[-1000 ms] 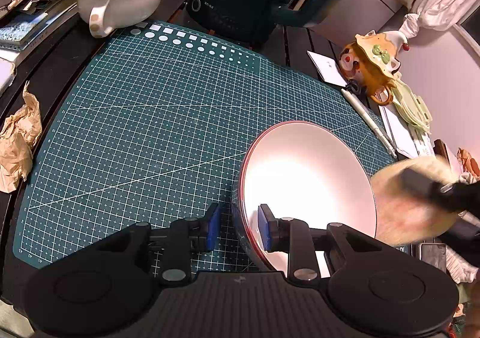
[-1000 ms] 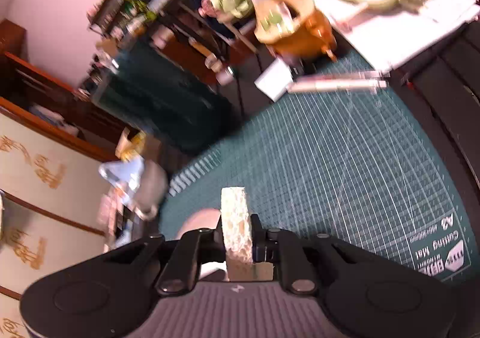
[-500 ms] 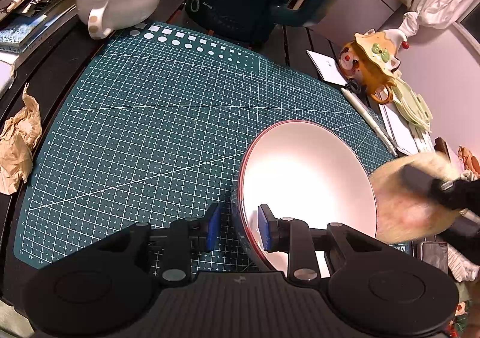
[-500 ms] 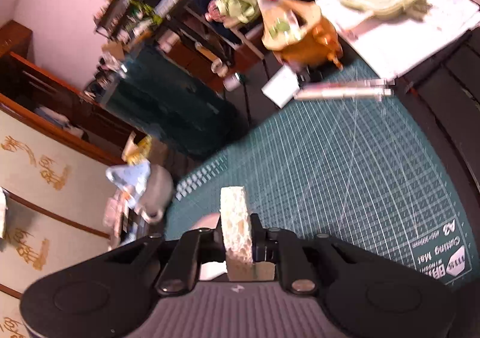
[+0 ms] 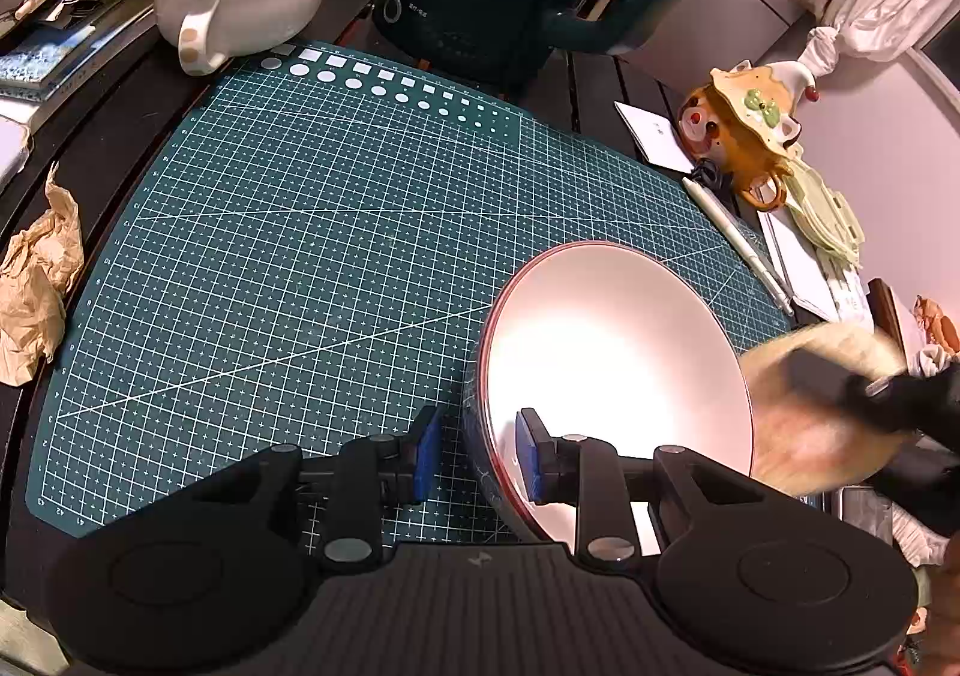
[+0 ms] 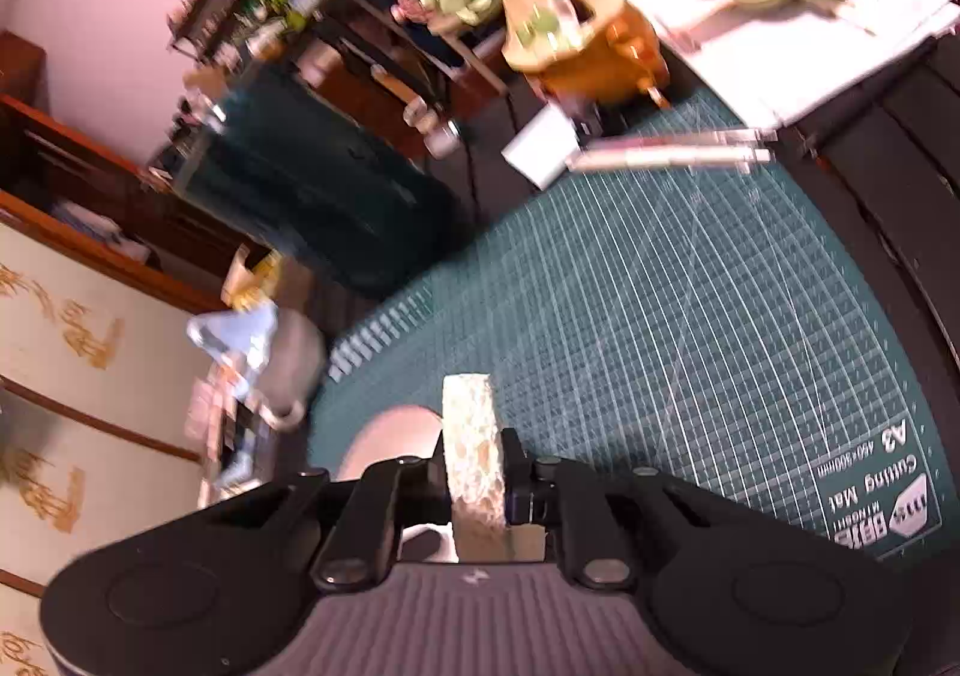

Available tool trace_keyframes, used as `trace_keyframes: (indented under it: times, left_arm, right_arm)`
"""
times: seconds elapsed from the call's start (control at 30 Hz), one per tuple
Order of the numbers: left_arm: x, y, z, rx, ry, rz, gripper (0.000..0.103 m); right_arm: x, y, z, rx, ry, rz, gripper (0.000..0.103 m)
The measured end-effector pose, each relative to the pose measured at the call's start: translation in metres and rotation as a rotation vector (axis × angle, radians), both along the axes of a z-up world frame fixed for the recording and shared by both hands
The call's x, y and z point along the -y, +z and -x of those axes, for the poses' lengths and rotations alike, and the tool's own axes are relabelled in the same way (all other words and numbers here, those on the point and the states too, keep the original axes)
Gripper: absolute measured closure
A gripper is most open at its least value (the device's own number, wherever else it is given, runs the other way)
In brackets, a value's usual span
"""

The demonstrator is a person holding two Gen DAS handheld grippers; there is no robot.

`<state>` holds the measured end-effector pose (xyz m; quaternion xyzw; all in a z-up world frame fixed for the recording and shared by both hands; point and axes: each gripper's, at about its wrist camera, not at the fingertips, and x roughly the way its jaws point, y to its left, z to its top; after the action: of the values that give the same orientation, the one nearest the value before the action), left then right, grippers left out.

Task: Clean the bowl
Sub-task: 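Hold the bowl with the left tool while the right tool presses the sponge on its base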

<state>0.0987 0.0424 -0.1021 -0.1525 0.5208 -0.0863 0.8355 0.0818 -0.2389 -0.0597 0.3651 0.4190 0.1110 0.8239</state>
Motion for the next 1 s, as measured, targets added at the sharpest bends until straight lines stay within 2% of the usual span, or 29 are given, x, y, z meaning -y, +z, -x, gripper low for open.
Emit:
trace_keyframes:
  times: [0.03,0.17,0.63,1.0]
  left_arm:
    - [-0.001,-0.001,0.0,0.002,-0.003,-0.001,0.077]
    - [-0.002,-0.001,0.001,0.002,-0.002,0.0,0.077]
    - [-0.002,0.0,-0.001,-0.002,-0.001,0.002,0.077]
    - [-0.002,0.0,-0.001,-0.002,-0.001,0.002,0.077]
  right_arm:
    - [0.001,0.003,0.001,0.015,-0.003,-0.001,0.09]
    - [-0.01,-0.01,-0.002,-0.03,0.017,0.049,0.09]
    - [-0.019,-0.009,0.001,0.008,0.038,0.103,0.088]
    - [-0.018,-0.012,0.004,0.029,0.038,0.071,0.087]
